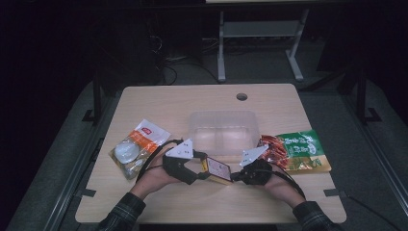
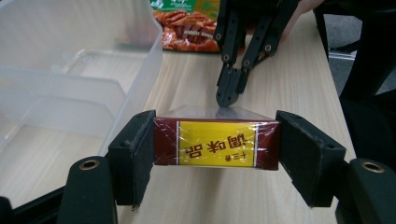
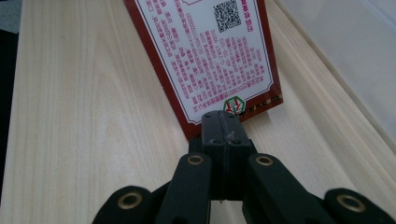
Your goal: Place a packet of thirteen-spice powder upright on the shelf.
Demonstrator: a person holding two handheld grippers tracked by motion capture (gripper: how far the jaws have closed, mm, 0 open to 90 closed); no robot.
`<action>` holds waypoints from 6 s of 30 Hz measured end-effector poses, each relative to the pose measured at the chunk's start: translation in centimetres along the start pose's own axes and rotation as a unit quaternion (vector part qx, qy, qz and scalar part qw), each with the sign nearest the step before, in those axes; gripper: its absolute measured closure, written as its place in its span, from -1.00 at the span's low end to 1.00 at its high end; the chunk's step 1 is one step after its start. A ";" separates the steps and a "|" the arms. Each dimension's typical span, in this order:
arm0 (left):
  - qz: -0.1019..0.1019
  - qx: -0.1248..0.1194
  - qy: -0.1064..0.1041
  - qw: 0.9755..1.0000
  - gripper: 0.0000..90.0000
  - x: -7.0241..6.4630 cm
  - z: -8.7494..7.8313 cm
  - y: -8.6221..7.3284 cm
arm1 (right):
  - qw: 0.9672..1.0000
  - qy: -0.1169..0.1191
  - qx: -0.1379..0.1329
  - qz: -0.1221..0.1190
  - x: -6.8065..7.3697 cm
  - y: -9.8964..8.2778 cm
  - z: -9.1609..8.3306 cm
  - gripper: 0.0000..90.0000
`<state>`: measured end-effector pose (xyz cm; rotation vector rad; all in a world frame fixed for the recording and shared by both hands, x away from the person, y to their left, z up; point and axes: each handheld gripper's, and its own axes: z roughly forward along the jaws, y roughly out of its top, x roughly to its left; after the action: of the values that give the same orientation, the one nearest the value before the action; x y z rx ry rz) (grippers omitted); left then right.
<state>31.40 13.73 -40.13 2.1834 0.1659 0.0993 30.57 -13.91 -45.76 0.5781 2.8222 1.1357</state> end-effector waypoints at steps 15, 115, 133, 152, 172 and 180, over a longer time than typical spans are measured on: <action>0.007 -0.038 -0.011 0.999 -0.30 0.2 0.8 2.1 | 1.000 0.013 0.007 -0.008 0.4 0.6 1.1 1.00; -0.136 0.057 0.071 0.987 -0.58 -3.0 -3.1 -8.6 | 0.980 0.096 -0.054 -0.168 -1.2 8.5 -2.2 -0.32; -0.134 0.061 0.072 0.986 -0.58 -2.8 -3.2 -8.7 | 0.983 0.084 -0.080 -0.145 -1.1 8.8 -3.7 -0.31; -0.128 0.063 0.063 0.988 -0.58 -2.8 -3.1 -8.8 | 0.982 0.067 -0.089 -0.155 -3.7 11.8 -6.9 -0.30; -0.134 0.062 0.057 0.987 -0.58 -3.0 -2.8 -8.9 | 0.983 0.043 -0.094 -0.154 -7.4 14.6 -7.9 -0.30; -0.134 0.065 0.054 0.987 -0.57 -3.1 -2.6 -9.0 | 0.983 0.037 -0.090 -0.156 -8.9 15.7 -7.7 -0.30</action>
<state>27.24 20.49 -45.95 2.2652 0.5375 0.0554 42.51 -11.79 -30.35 0.0793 2.6984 1.3469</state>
